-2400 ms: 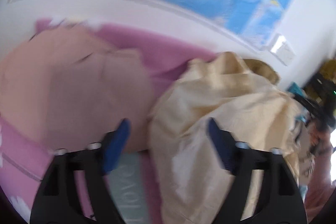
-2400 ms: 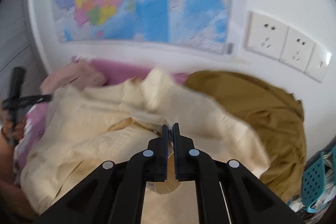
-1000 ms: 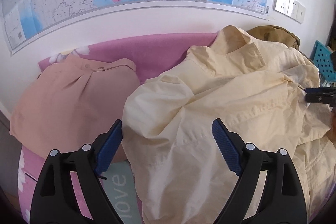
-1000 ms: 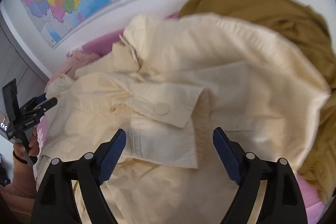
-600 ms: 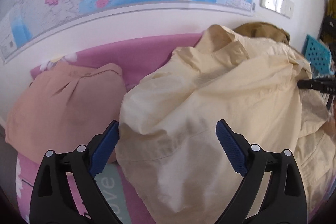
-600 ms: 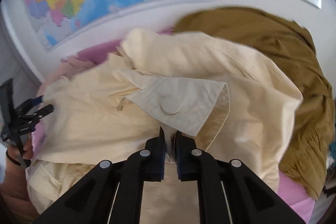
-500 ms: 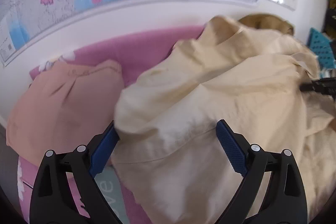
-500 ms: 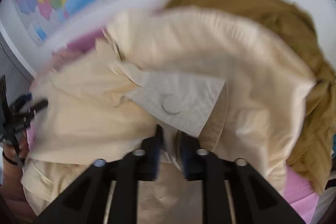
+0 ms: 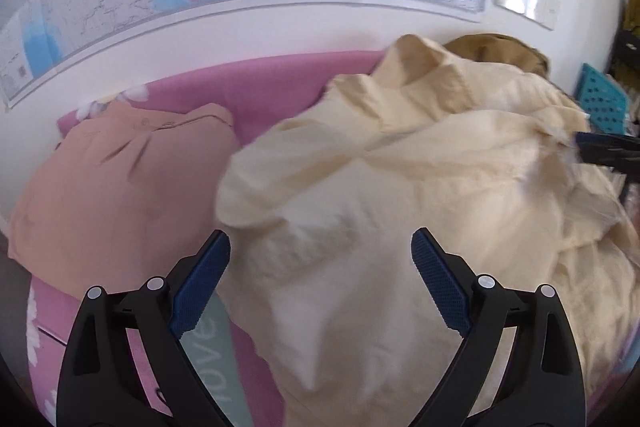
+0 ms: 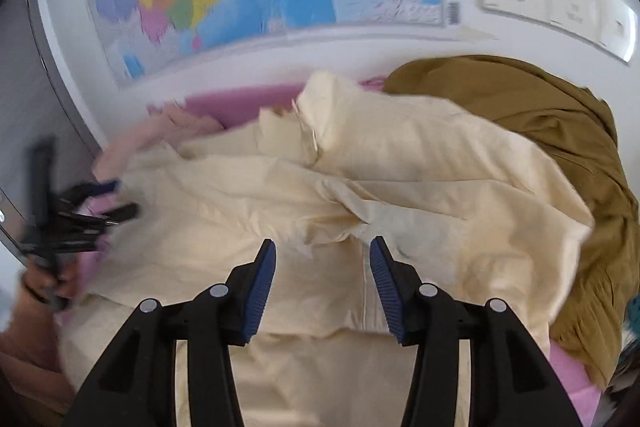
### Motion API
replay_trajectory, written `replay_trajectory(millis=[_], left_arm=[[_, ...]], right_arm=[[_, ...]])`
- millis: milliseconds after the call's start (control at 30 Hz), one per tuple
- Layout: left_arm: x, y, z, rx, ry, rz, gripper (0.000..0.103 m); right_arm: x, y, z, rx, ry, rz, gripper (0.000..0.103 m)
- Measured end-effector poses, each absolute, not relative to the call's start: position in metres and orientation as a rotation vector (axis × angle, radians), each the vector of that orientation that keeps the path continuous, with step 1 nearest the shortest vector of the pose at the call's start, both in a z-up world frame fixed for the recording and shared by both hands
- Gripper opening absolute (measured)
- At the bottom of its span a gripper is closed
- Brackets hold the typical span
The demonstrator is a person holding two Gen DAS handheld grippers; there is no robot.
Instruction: Fold large clothes
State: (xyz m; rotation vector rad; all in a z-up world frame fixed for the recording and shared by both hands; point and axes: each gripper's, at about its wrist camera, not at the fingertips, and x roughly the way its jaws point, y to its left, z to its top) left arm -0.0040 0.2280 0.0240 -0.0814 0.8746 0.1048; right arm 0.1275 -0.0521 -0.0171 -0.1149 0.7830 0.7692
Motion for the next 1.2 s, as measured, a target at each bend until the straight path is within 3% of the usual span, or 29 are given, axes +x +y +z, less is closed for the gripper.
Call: replay_trajectory(millis=[100,200,333,500,700,933,1200], left_arm=[[-0.009,0.218,0.024,-0.053,0.877,0.089,0.092],[-0.008,0.218,0.015,-0.051,0.908,0.098,0.092],[-0.007,0.222,0.006,-0.064,0.937,0.114,0.092],[-0.011,0.224,0.009,-0.07,0.936,0.121,0.092],[-0.024,0.224,0.014,-0.07,0.934,0.132,0.092],[-0.067,0.234,0.026,-0.158,0.903,0.106,0.093],[-0.13,0.243,0.032,-0.256,0.872,0.061,0.093]], right_arm=[[0.151,-0.036,-0.046,-0.129,0.872,0.722,0.045],[0.17,-0.039,-0.069,-0.083,0.954,0.672,0.03],[0.175,-0.045,-0.072,-0.038,0.97,0.682,0.03],[0.161,-0.048,-0.058,-0.045,0.922,0.674,0.048],[0.131,-0.047,-0.04,-0.067,0.859,0.747,0.055],[0.123,-0.059,-0.05,-0.029,0.925,0.766,0.056],[0.068,-0.136,-0.025,0.047,0.802,0.768,0.071]])
